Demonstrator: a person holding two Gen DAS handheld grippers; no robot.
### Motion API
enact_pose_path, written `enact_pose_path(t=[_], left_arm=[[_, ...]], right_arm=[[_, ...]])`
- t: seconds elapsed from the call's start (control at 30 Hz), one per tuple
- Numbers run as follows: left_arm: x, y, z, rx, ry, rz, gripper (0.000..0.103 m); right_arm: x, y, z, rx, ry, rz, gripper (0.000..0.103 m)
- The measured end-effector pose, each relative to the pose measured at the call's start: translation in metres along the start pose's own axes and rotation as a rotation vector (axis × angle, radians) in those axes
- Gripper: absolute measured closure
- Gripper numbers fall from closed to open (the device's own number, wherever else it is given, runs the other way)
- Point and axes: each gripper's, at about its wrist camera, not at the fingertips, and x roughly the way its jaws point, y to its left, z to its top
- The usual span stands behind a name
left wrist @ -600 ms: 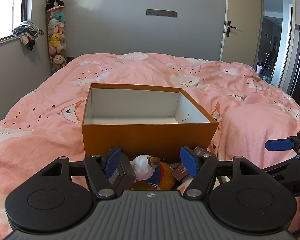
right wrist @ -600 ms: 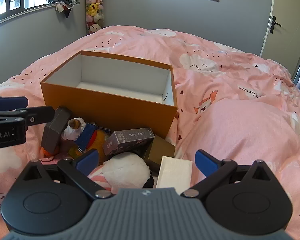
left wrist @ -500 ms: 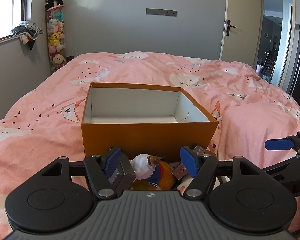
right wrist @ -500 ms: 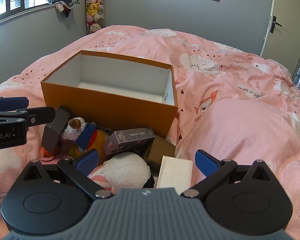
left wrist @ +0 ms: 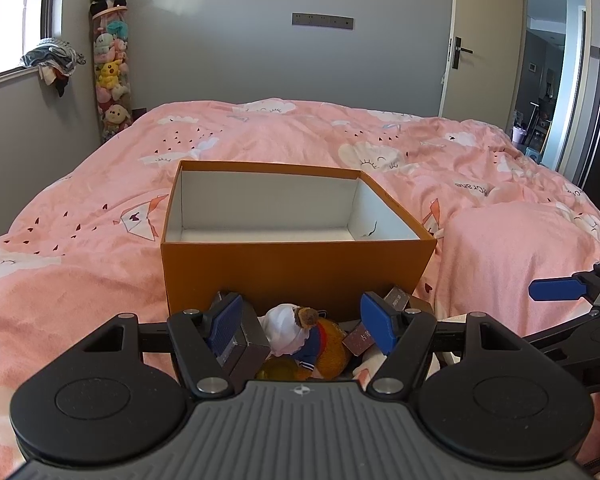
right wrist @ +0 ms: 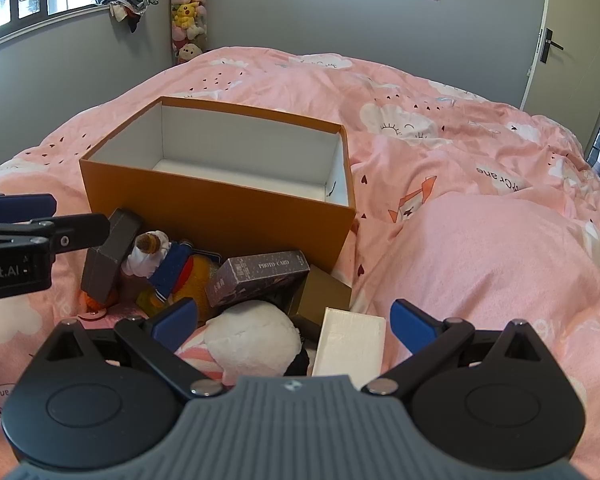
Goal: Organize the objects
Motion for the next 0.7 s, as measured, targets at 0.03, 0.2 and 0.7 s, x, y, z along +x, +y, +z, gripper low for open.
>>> enact_pose_path(t=[0.03, 0.2, 0.7], left_arm=[[0.0005, -0.0008, -0.0002, 0.000, 0.000, 0.000, 0.023], [0.0006, -0.0008, -0.0001, 0.000, -0.001, 0.000, 0.023], [0.0020, -0.0024, -0.0008, 0.000, 0.005, -0.002, 0.023]], right_arm=[[0.0003, -0.0001, 0.0000, 0.000, 0.002, 0.000, 0.001], [0.0016, -0.0003, 0.0002, 0.002, 0.008, -0.002, 0.001], [0.0048, -0.0011, -0.0002, 0.006, 0.021, -0.003, 0.001]])
